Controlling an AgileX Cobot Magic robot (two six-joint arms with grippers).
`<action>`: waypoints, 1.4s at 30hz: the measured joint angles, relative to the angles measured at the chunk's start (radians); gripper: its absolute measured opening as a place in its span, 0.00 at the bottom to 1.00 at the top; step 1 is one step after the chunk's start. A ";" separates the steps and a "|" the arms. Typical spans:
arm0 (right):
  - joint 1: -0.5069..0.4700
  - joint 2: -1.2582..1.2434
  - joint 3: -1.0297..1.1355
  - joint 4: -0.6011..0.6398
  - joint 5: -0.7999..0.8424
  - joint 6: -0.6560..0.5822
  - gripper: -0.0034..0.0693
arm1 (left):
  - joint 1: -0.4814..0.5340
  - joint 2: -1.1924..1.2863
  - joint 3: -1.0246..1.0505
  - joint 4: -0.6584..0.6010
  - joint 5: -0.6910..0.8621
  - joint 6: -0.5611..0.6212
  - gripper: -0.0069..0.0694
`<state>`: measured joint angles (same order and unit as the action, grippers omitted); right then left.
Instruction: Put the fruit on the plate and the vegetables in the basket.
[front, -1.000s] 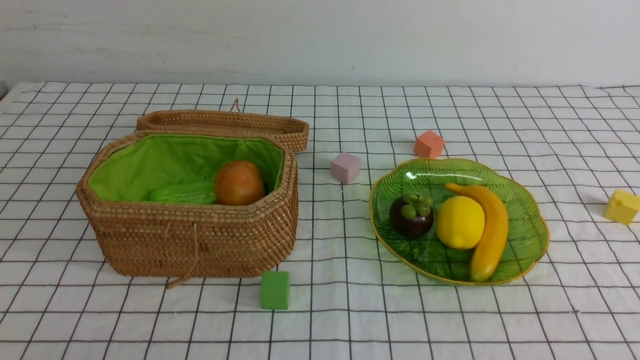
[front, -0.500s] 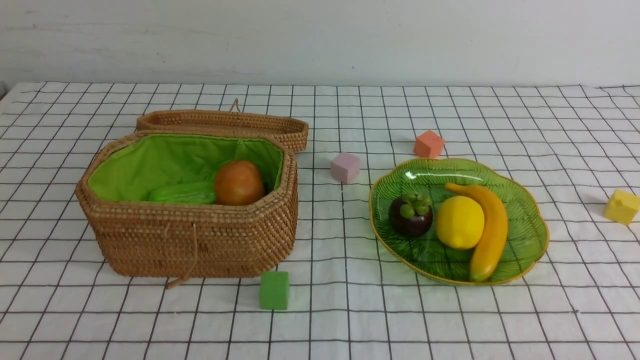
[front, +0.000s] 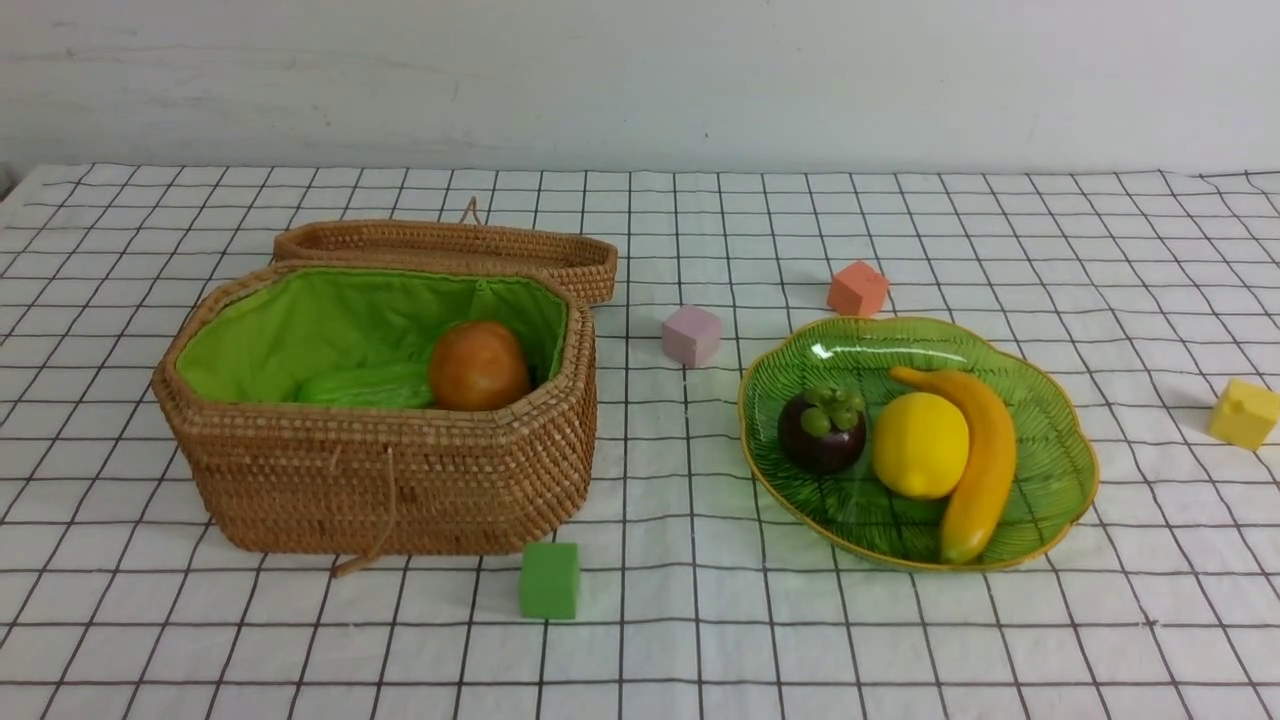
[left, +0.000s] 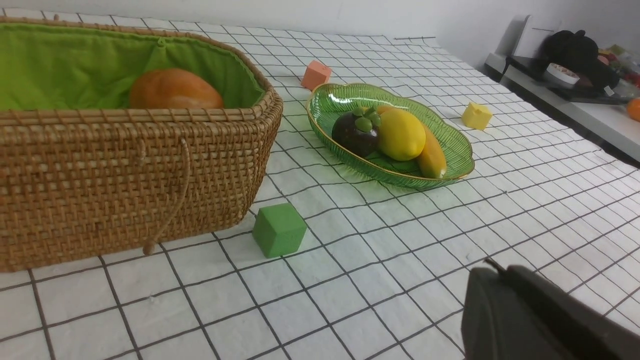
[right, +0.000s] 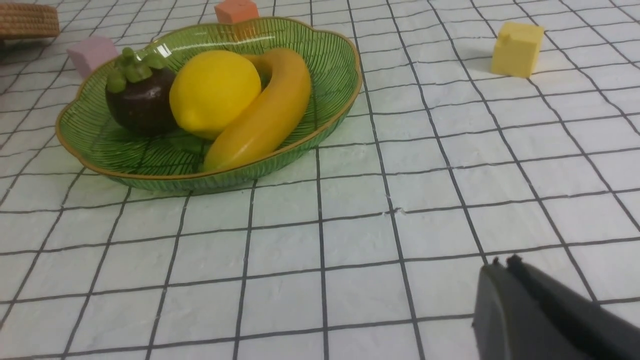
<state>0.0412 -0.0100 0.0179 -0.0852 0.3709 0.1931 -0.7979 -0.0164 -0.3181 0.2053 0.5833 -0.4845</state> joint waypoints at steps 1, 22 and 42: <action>0.000 0.000 0.000 0.000 0.000 0.000 0.04 | 0.000 0.000 0.000 0.000 0.000 0.000 0.09; 0.000 0.000 0.000 0.000 0.001 -0.001 0.05 | 0.125 -0.001 0.106 -0.037 -0.095 0.022 0.10; 0.000 0.000 0.000 0.000 0.002 -0.002 0.07 | 0.716 -0.001 0.349 -0.181 -0.205 0.083 0.07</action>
<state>0.0412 -0.0100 0.0179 -0.0852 0.3729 0.1913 -0.0821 -0.0173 0.0308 0.0241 0.3787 -0.4014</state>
